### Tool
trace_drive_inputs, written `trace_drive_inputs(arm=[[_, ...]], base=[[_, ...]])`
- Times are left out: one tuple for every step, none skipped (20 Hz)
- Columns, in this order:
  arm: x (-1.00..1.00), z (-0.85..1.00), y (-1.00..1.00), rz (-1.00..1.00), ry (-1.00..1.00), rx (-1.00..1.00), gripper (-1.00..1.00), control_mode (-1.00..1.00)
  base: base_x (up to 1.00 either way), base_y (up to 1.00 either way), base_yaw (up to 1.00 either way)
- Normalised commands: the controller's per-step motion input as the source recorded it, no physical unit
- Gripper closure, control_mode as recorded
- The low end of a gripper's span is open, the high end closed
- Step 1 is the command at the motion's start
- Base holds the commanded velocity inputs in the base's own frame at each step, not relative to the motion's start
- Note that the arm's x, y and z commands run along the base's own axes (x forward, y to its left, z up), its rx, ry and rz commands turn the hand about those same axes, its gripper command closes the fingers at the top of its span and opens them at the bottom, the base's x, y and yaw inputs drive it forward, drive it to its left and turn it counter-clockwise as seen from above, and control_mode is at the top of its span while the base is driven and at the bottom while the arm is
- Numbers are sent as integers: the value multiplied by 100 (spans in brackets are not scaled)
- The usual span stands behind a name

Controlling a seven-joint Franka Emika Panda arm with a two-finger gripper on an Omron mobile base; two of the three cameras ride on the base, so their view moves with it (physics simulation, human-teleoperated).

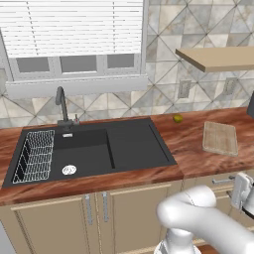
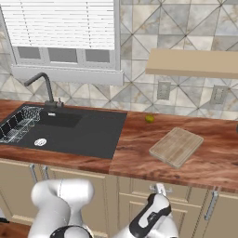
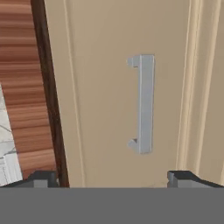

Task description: Open the drawer on the right and place the cutting tools on the cutting board.

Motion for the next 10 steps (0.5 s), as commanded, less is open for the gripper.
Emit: trace_drive_inputs(arm=[[25, -31, -16, 0, -8, -5, -100, -100], [23, -36, -17, 0, -9, -4, -100, -100], [21, -36, -16, 0, -9, -4, -100, -100], [21, -32, -16, 0, -10, -4, -100, -100], [22, -31, -15, 0, -10, -4, -100, -100], [24, -29, -15, 0, -11, -3, -100, -100], [29, -27, -16, 0, -11, -3, -100, -100], [31, -27, -15, 0, -10, -3, -100, -100], [29, -26, -16, 0, -10, -1, -100, -100], [30, -25, -17, 0, -9, -2, -100, -100]], base=[[0, 0, 0], [0, 0, 0], [0, 0, 0], [0, 0, 0], [0, 0, 0], [0, 0, 0], [0, 0, 0], [0, 0, 0], [0, 0, 0], [0, 0, 0]])
